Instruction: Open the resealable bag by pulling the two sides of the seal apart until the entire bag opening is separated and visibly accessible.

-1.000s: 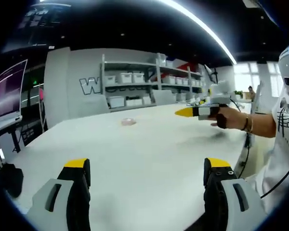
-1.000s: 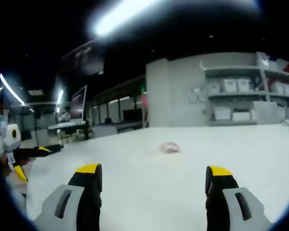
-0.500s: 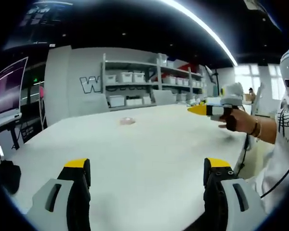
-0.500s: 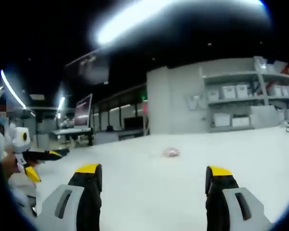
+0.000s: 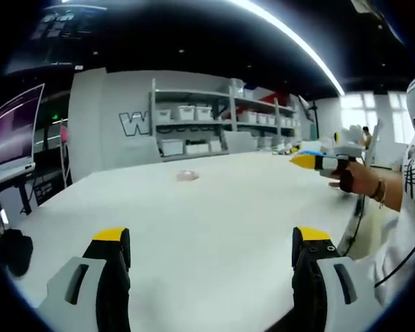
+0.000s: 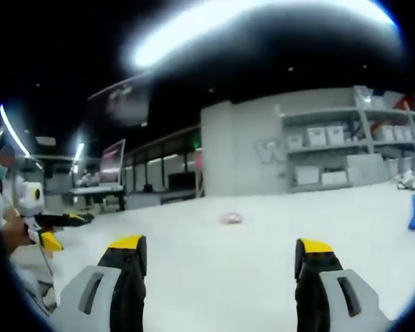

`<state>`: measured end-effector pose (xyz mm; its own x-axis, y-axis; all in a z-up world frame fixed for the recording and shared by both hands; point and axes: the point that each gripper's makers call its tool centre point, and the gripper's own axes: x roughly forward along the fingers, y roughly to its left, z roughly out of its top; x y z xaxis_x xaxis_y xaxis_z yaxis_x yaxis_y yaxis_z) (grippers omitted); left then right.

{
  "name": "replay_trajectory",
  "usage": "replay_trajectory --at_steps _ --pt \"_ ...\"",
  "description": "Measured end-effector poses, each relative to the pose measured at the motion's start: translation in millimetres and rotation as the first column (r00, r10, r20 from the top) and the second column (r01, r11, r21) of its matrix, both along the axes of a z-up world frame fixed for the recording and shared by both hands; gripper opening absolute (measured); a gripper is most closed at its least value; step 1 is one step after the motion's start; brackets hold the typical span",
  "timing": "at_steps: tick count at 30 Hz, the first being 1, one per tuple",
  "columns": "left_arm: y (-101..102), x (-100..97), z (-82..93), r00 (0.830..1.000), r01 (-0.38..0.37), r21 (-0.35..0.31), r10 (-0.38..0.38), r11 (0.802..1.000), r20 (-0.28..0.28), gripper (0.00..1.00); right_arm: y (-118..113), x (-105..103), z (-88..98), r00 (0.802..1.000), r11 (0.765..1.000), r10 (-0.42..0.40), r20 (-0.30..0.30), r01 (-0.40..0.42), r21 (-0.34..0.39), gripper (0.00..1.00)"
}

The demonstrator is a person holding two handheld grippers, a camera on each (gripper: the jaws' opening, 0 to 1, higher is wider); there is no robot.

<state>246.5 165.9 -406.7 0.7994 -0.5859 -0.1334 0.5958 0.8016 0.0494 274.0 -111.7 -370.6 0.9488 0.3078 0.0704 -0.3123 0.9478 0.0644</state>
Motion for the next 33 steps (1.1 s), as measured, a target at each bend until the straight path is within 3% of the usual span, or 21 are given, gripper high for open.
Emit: replay_trajectory --at_steps 16,33 --pt "16 3.3 6.3 0.998 -0.043 -0.034 0.045 0.998 0.043 0.96 -18 -27 25.0 0.995 0.999 -0.028 0.097 0.026 0.020 0.89" --pt "13 2.4 12.1 0.996 -0.039 -0.006 0.040 0.999 0.082 0.95 -21 -41 30.5 0.993 1.000 -0.023 0.119 0.021 0.022 0.89"
